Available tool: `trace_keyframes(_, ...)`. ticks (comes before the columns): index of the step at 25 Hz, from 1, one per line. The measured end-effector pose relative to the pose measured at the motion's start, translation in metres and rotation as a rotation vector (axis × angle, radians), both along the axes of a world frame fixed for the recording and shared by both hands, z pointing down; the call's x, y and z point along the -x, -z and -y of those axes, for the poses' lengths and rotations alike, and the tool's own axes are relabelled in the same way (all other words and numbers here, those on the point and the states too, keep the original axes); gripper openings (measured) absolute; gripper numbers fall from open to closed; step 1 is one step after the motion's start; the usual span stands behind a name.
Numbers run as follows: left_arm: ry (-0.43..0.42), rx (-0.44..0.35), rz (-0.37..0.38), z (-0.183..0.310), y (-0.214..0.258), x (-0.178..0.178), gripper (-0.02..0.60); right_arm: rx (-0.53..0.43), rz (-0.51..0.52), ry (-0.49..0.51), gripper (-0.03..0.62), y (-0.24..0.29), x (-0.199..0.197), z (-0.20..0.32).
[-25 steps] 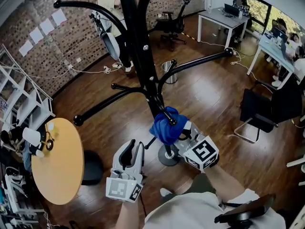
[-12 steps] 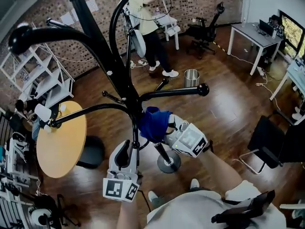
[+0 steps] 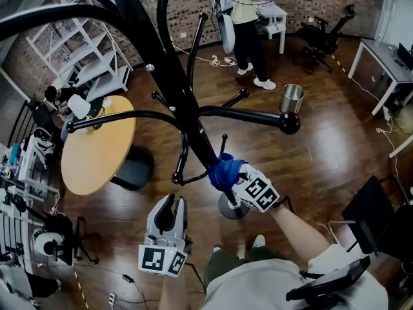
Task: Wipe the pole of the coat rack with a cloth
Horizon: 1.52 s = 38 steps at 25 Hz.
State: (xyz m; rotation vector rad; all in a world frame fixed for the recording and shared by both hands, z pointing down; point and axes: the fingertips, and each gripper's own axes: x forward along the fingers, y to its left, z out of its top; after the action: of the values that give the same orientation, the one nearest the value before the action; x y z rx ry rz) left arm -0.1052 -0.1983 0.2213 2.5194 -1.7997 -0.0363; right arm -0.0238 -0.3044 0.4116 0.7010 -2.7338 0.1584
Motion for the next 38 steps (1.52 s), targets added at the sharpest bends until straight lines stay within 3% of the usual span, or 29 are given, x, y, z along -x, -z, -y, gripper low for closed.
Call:
trace_keyframes(3,-0.016,-0.015,0.008,-0.005,-0.001,0.000,0.091,-0.065,0.210,0.003,0.100,0.072,-0.010,-0.030)
trace_keyframes(6,-0.054,-0.028,0.008,-0.005,-0.005,-0.002,0.091,-0.109,0.386,0.085,0.100,0.140,-0.015,-0.083)
trace_keyframes(11,-0.122,-0.040,-0.006,-0.013,-0.017,0.003,0.091,-0.144,0.413,0.090,0.101,0.161,-0.012,-0.147)
trace_keyframes(16,-0.138,0.001,-0.014,-0.019,-0.057,0.016,0.091,-0.105,0.391,-0.012,0.101,0.123,-0.008,-0.172)
trace_keyframes(21,-0.090,0.005,0.013,-0.036,-0.109,0.010,0.091,-0.076,0.354,0.011,0.101,0.053,-0.024,-0.201)
trace_keyframes(23,-0.071,-0.009,0.012,-0.031,-0.138,0.014,0.091,-0.077,0.362,0.034,0.101,0.017,-0.018,-0.186)
trace_keyframes(27,-0.057,-0.066,-0.036,-0.021,-0.212,0.020,0.091,-0.182,0.415,0.101,0.101,-0.037,0.005,-0.164)
trace_keyframes(31,-0.039,-0.125,-0.043,-0.010,-0.291,0.012,0.091,-0.269,0.420,0.073,0.101,-0.102,-0.014,-0.135)
trace_keyframes(34,-0.015,-0.132,-0.050,-0.001,-0.347,0.018,0.091,-0.293,0.398,0.086,0.101,-0.112,-0.009,-0.090)
trace_keyframes(37,-0.024,-0.117,-0.045,0.006,-0.398,0.022,0.091,-0.265,0.387,0.247,0.101,-0.100,0.007,-0.062)
trace_keyframes(38,-0.023,-0.126,-0.039,0.007,-0.412,0.023,0.091,-0.281,0.385,0.258,0.101,-0.097,0.007,-0.050)
